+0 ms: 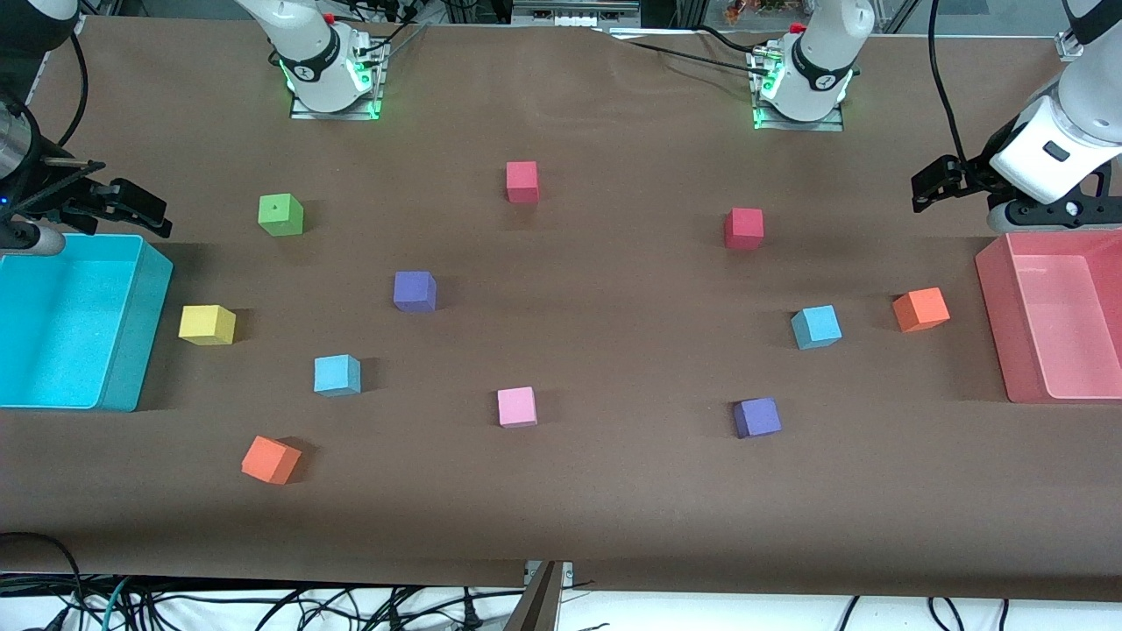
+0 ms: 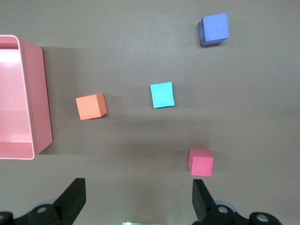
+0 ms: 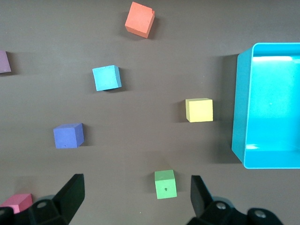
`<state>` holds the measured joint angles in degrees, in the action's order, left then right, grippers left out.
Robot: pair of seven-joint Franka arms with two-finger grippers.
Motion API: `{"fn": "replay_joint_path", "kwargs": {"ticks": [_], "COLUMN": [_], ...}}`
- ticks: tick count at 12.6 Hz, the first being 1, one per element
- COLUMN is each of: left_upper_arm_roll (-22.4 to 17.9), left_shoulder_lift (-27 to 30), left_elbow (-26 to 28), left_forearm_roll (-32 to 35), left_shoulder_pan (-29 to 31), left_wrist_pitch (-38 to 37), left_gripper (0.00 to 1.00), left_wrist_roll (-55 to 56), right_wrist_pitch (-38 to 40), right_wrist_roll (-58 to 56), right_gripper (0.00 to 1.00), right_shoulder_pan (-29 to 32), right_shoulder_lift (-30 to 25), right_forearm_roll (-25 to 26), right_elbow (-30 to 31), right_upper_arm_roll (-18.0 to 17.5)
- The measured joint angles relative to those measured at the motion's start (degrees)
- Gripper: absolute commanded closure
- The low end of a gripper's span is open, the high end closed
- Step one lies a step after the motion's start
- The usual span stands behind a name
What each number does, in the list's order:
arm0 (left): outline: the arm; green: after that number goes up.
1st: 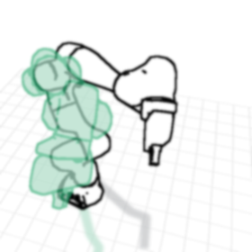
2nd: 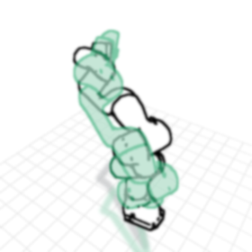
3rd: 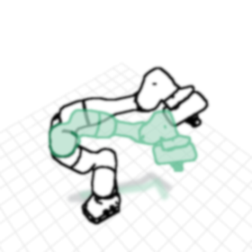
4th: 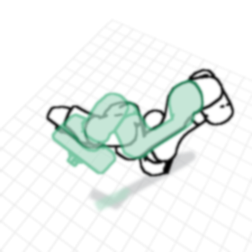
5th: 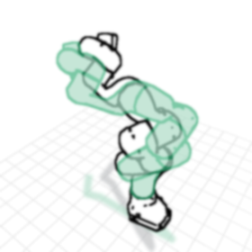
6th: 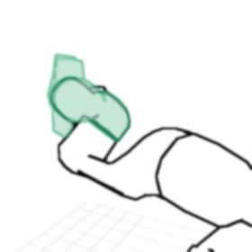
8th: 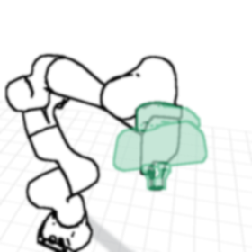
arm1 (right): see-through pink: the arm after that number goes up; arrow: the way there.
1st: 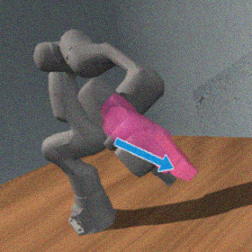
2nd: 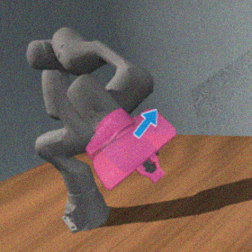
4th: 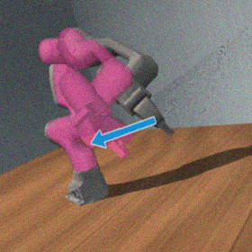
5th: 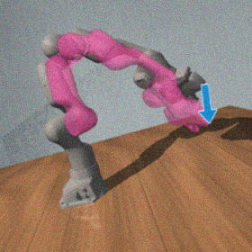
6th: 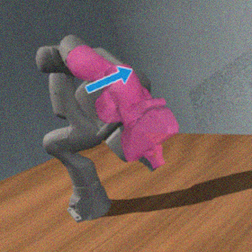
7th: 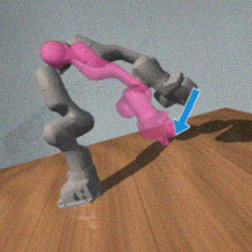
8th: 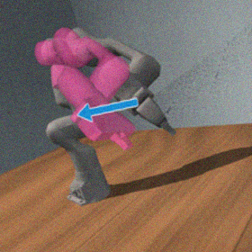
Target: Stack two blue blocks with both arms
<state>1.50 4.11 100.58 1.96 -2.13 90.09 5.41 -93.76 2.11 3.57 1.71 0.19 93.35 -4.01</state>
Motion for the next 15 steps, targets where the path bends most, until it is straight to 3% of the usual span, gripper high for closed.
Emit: {"fn": "replay_joint_path", "kwargs": {"ticks": [15], "left_upper_arm_roll": [0.02], "left_shoulder_lift": [0.06], "left_elbow": [-0.02], "left_forearm_roll": [-3.26], "left_shoulder_pan": [0.54], "left_wrist_pitch": [-2.59], "left_gripper": [0.00], "left_wrist_roll": [0.00], "right_wrist_pitch": [-0.09], "right_wrist_roll": [-0.19], "right_gripper": [0.00], "right_shoulder_pan": [-0.34], "right_shoulder_lift": [2.57], "right_forearm_roll": [0.00], "right_elbow": [0.27], "right_upper_arm_roll": [0.01]}}
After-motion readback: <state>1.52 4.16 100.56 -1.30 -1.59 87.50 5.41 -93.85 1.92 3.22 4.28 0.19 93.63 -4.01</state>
